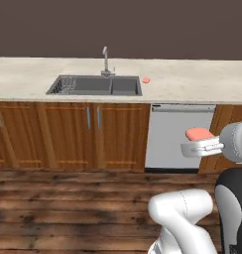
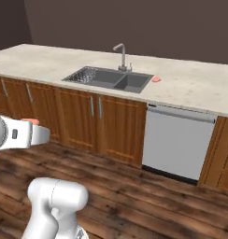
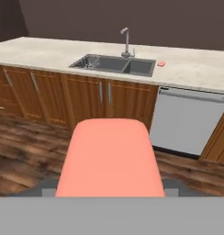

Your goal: Locate and retrieve the bar soap and bar soap from the cabinet. Place them next to the sink.

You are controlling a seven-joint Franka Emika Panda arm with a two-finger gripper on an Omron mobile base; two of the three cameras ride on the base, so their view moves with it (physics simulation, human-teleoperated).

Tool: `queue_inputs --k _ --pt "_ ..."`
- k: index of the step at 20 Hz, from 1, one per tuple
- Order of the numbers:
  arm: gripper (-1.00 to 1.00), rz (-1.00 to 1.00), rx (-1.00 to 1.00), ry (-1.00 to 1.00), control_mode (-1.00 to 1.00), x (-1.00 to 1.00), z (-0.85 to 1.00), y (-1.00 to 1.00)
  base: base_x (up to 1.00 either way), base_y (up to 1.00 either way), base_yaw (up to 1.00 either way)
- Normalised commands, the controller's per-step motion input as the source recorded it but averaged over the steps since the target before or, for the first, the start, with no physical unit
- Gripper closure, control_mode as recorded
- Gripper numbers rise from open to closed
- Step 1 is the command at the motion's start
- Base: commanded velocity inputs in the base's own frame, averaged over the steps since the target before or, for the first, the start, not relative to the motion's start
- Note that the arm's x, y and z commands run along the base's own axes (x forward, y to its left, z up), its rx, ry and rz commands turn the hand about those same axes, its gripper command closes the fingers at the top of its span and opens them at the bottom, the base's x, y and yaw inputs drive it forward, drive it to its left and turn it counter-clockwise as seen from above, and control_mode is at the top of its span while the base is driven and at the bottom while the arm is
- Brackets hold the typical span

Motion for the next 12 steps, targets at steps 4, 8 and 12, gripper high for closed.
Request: queue_inputs --k 4,8,12 --pt "1.0 0.0 0.0 0.0 1.0 0.0 0.0 0.0 0.2 0.09 -0.42" --pt "1.0 0.0 0.0 0.0 1.0 0.0 0.0 0.0 0.28 0.15 -0.39" --pt "1.0 0.0 0.0 0.0 1.0 0.0 0.0 0.0 0.56 0.25 -0.26"
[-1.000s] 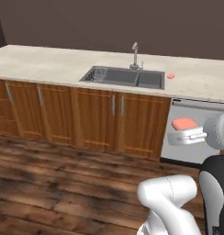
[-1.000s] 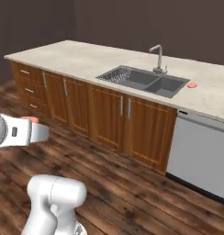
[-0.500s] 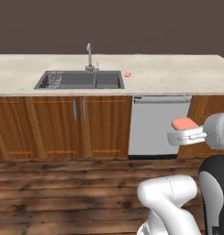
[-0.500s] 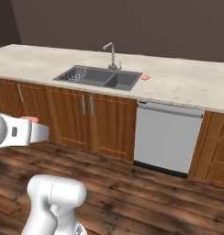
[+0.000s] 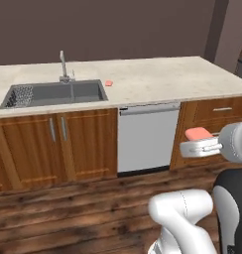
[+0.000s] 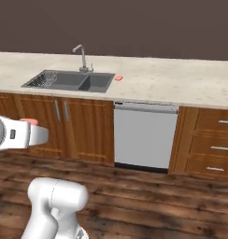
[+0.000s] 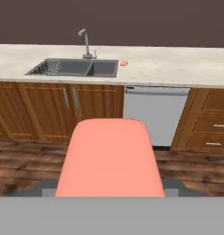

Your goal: Locate and retrieve the bar soap and bar soap from the cabinet. Place them next to the sink.

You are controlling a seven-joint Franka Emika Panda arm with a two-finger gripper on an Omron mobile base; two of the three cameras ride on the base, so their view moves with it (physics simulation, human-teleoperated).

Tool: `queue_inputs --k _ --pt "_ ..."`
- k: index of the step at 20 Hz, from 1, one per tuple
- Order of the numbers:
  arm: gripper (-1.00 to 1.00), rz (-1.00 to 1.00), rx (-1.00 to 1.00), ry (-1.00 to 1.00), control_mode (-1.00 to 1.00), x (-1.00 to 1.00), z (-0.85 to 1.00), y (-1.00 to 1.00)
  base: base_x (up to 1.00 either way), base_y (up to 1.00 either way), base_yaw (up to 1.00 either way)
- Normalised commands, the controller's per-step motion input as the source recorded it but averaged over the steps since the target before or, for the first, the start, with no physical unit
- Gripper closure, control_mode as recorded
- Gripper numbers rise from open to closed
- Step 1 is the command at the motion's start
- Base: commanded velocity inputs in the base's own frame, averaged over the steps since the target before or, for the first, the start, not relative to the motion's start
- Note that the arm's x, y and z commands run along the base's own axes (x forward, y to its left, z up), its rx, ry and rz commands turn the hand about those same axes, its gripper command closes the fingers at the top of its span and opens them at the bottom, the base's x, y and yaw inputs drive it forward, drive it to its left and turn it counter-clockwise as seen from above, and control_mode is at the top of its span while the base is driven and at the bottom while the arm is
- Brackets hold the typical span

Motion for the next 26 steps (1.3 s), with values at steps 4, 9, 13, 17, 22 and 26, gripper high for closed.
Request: queue_inputs --k 4,9,13,17,22,26 --pt "1.0 0.0 0.0 0.0 1.0 0.0 0.0 0.0 0.39 0.34 -0.07" --pt "1.0 0.0 0.0 0.0 1.0 0.0 0.0 0.0 0.74 0.4 -0.05" --pt "1.0 0.0 0.0 0.0 1.0 0.0 0.0 0.0 0.79 0.42 -0.07" --pt "1.0 0.0 0.0 0.0 1.0 0.0 0.0 0.0 0.86 0.28 -0.09" --pt "1.0 0.0 0.0 0.0 1.0 0.0 0.0 0.0 0.86 0.25 -0.08" --pt "1.0 0.0 0.0 0.0 1.0 0.0 0.0 0.0 0.62 0.29 -0.02"
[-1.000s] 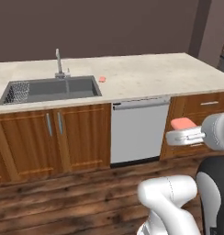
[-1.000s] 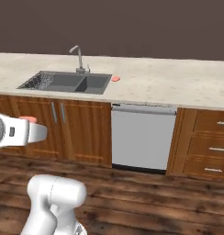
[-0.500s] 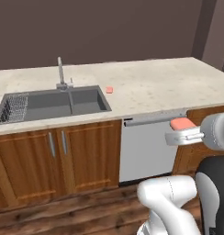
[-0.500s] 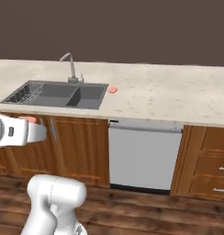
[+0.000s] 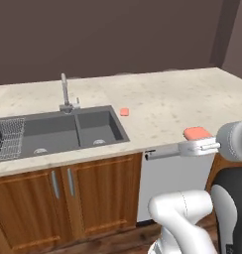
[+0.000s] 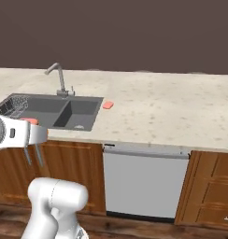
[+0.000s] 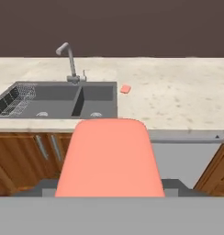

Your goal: Locate and retrieve the bar soap and bar soap from the cabinet. Place them next to the sink.

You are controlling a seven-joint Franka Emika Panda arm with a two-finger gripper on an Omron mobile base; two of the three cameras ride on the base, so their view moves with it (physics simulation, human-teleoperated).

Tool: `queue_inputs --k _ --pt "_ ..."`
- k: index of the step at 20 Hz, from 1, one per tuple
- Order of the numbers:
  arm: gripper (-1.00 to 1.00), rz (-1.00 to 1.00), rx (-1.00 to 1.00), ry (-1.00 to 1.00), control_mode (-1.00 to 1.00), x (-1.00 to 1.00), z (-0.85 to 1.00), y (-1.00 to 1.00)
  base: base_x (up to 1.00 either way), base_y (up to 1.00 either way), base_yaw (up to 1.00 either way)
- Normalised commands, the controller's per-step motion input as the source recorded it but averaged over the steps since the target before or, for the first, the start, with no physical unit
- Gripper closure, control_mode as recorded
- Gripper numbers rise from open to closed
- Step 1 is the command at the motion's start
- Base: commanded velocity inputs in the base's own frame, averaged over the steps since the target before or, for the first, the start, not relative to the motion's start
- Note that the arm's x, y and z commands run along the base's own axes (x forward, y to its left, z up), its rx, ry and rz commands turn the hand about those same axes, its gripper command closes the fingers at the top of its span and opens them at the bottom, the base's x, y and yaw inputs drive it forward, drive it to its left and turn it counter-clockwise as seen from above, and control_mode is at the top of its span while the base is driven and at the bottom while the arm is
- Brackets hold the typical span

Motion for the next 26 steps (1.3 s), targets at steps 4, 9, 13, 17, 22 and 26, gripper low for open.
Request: queue_inputs --k 4,9,13,17,22,26 --pt "1.0 0.0 0.0 0.0 1.0 0.0 0.0 0.0 0.5 0.28 -0.01" --pt "1.0 0.0 0.0 0.0 1.0 0.0 0.0 0.0 0.46 0.26 0.0" --pt "1.0 0.0 0.0 0.0 1.0 0.0 0.0 0.0 0.49 0.11 0.03" --pt "1.0 0.0 0.0 0.0 1.0 0.0 0.0 0.0 0.74 -0.17 0.09" --pt "1.0 0.0 0.0 0.0 1.0 0.0 0.0 0.0 0.51 -0.32 0.08" --pt "1.0 0.0 0.0 0.0 1.0 0.0 0.0 0.0 0.11 -0.25 0.01"
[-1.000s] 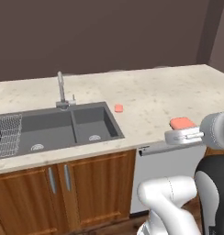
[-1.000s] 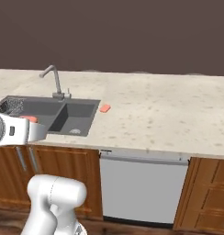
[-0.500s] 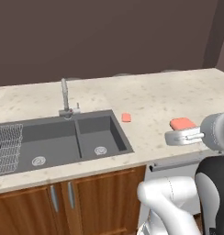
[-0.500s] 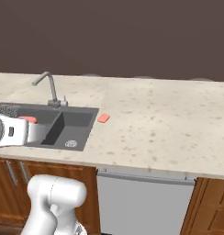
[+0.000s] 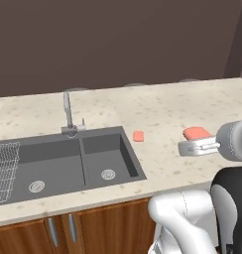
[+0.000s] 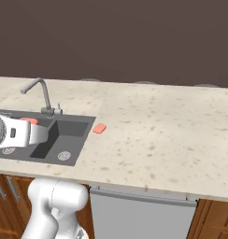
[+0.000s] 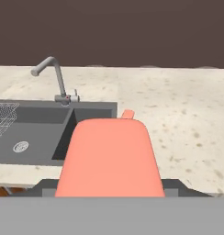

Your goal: Locate and retrieve the bar soap and bar soap from the cabinet. Place them next to the sink.

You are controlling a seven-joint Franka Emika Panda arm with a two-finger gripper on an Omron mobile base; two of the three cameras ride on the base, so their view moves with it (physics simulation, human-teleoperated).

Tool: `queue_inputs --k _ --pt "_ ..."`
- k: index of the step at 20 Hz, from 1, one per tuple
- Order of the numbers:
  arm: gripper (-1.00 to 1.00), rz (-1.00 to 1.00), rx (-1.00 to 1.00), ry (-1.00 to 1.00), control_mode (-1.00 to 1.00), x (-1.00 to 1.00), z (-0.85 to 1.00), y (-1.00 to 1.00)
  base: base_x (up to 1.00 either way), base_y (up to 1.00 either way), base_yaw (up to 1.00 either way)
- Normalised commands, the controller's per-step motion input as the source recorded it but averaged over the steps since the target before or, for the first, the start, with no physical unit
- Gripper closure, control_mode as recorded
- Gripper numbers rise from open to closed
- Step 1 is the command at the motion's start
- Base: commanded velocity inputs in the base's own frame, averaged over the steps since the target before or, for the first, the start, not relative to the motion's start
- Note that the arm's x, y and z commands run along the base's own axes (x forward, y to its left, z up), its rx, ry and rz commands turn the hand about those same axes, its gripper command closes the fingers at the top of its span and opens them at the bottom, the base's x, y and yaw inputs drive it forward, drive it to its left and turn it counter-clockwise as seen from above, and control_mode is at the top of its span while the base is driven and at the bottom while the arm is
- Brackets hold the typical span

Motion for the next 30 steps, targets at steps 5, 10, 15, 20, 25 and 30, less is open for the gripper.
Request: queue_inputs --k 5,10,15,20,25,30 --pt "1.0 0.0 0.0 0.0 1.0 0.0 0.0 0.0 0.0 -0.01 0.0" --pt "1.0 0.0 0.0 0.0 1.0 0.0 0.0 0.0 0.0 0.0 0.0" --pt "1.0 0.0 0.0 0.0 -1.0 0.02 0.0 0.0 0.0 0.0 0.0" --pt "1.0 0.0 -0.01 0.02 -1.0 0.3 -0.01 -0.12 0.0 0.0 0.0" --pt "1.0 0.0 -0.05 0.14 -1.0 0.54 -0.09 -0.2 0.0 0.0 0.0" --pt "1.0 -0.01 -0.06 0.15 -1.0 0.51 -0.47 -0.17 0.0 0.0 0.0"
